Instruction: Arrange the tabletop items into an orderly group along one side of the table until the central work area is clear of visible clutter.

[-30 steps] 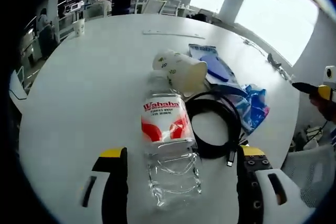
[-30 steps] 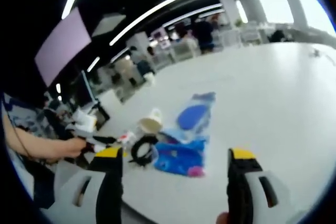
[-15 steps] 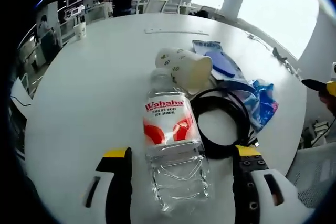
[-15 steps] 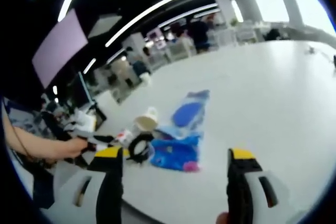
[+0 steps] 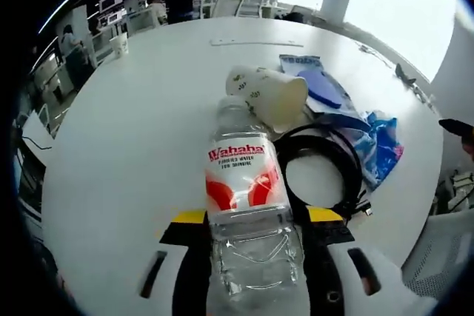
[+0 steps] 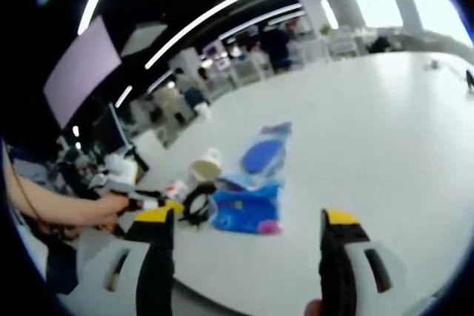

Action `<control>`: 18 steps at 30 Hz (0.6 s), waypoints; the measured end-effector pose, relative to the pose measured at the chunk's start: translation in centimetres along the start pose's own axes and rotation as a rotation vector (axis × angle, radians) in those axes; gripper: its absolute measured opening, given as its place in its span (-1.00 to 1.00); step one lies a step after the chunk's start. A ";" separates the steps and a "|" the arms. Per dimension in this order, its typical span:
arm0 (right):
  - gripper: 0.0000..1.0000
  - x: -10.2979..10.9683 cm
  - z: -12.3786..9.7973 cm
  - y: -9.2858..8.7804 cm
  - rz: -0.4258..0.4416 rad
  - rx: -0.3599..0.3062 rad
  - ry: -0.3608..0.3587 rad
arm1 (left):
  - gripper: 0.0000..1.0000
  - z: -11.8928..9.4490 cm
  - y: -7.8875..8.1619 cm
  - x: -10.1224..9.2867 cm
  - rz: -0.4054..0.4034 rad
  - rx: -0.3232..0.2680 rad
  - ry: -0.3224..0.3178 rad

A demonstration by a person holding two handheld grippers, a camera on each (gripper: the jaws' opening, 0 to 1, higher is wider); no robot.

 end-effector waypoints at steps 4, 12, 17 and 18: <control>0.55 -0.1 -0.1 -0.2 0.007 -0.001 -0.007 | -0.11 -0.1 0.0 0.1 -0.002 0.003 -0.003; 0.54 1.2 1.0 0.0 0.029 -0.018 0.025 | -0.20 -0.4 0.2 0.1 -0.019 -0.029 0.005; 0.50 3.6 2.8 0.3 0.128 -0.056 0.105 | -0.21 -0.6 0.2 0.1 -0.028 -0.051 0.010; 0.49 4.3 3.3 0.3 0.169 -0.069 0.126 | -0.21 -0.6 0.2 0.1 -0.029 -0.055 0.010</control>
Point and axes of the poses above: the point that each gripper's makers call its tool centre point, and the gripper's own axes: z roughly forward along the fingers, x roughly to its left, y roughly out of its top, the point moved 8 cm from there along -z, roughly backward along the fingers, and after that the axes turned 10 degrees about -x, right-handed, at the moved point
